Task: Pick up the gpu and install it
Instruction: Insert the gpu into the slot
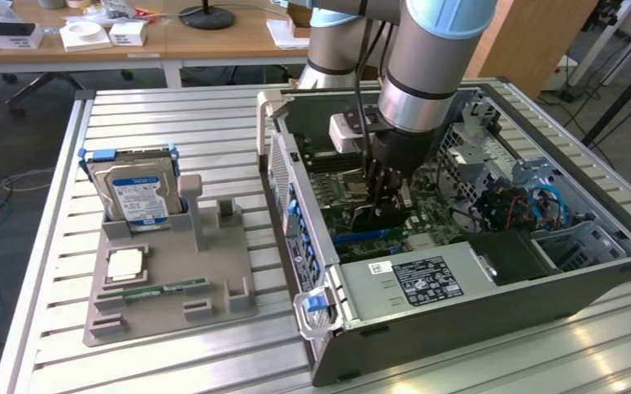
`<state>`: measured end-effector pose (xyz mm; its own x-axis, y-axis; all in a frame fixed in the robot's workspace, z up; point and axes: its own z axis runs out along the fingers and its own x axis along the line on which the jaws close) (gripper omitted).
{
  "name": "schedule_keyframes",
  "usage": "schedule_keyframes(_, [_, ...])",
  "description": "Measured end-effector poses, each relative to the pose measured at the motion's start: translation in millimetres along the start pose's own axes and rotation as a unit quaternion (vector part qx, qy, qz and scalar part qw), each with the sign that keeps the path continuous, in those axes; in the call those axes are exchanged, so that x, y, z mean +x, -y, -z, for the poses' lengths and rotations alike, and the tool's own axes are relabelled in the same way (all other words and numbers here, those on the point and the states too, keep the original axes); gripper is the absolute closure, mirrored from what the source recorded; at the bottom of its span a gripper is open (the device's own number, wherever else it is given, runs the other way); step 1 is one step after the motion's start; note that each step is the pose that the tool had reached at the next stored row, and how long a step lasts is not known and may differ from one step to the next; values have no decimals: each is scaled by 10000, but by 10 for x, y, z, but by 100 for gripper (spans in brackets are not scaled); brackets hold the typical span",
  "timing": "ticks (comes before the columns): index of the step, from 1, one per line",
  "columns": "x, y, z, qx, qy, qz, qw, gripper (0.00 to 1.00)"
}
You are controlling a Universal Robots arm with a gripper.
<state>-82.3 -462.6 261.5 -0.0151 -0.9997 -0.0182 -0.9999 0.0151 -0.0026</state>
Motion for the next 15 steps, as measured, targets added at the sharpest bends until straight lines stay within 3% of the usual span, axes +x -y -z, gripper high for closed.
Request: schedule_keyframes(15, [1, 0, -33, 0, 1, 2, 10000, 74])
